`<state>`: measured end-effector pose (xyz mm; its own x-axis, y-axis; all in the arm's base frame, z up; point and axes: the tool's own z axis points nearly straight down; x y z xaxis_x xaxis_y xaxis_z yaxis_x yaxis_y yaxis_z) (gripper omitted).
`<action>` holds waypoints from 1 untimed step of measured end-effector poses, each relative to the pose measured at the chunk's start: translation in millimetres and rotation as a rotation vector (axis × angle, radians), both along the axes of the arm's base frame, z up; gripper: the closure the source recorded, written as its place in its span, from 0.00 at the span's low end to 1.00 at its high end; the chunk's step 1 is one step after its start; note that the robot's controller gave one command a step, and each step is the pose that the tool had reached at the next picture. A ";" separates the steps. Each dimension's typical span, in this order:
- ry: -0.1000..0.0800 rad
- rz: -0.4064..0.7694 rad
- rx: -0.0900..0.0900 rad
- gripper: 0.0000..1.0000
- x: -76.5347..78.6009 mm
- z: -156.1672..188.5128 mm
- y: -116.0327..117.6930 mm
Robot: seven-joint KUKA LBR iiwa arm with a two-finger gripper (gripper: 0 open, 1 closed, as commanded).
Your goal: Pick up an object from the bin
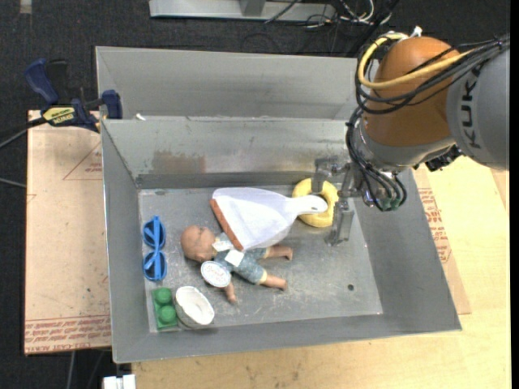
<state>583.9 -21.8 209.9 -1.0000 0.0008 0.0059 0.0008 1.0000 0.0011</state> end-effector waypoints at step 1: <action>-0.001 0.000 0.000 0.00 -0.2 1.6 0.0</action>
Offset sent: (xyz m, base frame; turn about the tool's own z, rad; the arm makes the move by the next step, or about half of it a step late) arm 0.0377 0.0273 0.0155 -0.2176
